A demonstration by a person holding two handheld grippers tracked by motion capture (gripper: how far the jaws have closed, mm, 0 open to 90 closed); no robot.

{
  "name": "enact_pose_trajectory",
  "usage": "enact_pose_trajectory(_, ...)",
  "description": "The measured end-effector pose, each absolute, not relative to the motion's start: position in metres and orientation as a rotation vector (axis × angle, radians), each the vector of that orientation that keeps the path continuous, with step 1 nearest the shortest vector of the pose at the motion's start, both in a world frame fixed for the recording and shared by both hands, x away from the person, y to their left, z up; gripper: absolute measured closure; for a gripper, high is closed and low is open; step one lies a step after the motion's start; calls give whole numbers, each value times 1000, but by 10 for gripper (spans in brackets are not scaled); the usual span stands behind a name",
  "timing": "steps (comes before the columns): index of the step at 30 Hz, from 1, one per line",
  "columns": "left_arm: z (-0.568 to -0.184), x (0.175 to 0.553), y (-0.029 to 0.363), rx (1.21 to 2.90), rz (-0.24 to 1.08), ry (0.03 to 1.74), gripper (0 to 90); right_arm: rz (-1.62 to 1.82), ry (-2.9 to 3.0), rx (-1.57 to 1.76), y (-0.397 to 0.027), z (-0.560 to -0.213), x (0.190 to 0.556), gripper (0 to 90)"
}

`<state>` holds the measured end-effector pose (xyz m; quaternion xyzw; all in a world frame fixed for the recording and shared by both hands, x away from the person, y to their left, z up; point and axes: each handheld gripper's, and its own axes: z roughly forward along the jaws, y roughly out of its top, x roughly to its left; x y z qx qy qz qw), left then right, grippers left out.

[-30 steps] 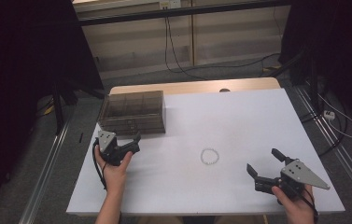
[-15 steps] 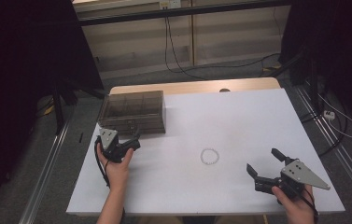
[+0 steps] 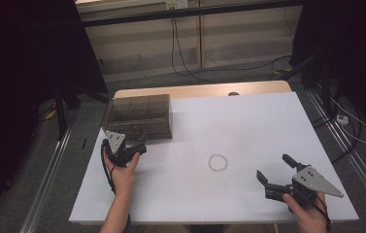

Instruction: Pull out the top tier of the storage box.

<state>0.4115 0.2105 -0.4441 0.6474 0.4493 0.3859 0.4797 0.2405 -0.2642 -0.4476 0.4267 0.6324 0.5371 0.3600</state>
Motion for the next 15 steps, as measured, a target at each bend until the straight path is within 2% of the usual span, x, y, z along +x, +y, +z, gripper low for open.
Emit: enact_pose_trajectory(15,-445,413,208,1727,1134,959,103,1381,1629,1096,-264,-447,240,19)
